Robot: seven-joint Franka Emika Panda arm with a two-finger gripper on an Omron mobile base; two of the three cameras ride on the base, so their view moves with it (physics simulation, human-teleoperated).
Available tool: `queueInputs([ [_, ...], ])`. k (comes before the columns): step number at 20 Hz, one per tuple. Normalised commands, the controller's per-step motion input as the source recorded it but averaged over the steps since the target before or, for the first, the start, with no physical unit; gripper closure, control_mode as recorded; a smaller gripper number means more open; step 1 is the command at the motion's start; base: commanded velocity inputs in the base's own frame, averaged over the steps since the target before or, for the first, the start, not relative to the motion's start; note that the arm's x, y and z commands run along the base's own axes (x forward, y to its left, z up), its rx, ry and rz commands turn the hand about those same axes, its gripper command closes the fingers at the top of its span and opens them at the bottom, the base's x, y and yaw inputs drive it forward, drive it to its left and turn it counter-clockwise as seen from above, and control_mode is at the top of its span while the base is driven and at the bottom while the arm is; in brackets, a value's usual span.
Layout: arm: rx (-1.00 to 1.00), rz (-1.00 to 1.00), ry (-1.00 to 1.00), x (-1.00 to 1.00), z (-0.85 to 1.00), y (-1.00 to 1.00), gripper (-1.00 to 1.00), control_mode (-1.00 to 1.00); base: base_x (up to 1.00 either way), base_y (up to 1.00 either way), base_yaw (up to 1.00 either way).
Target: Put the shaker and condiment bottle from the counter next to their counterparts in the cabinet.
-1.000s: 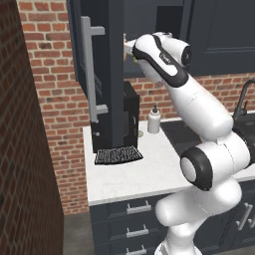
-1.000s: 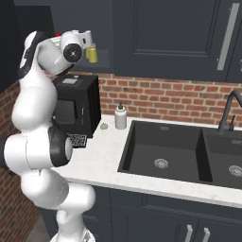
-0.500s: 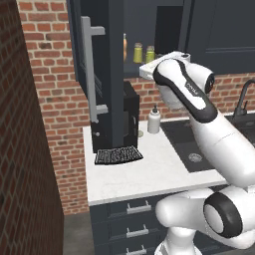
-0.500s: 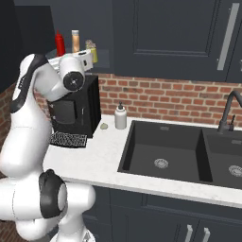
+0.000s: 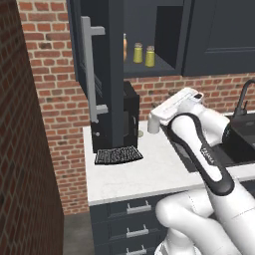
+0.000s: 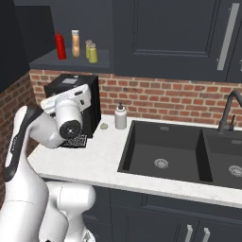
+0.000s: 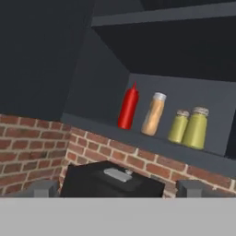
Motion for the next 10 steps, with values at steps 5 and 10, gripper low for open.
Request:
queueInputs([
  [5,-0.13,0.03,0.12,-1.00,-0.99,-0.02,-1.00,-1.00,0.00,0.00,0.00],
  [10,-0.23,0.02,0.30,-0.89,-1.00,0.00,-1.00,-1.00,0.00,0.00,0.00],
])
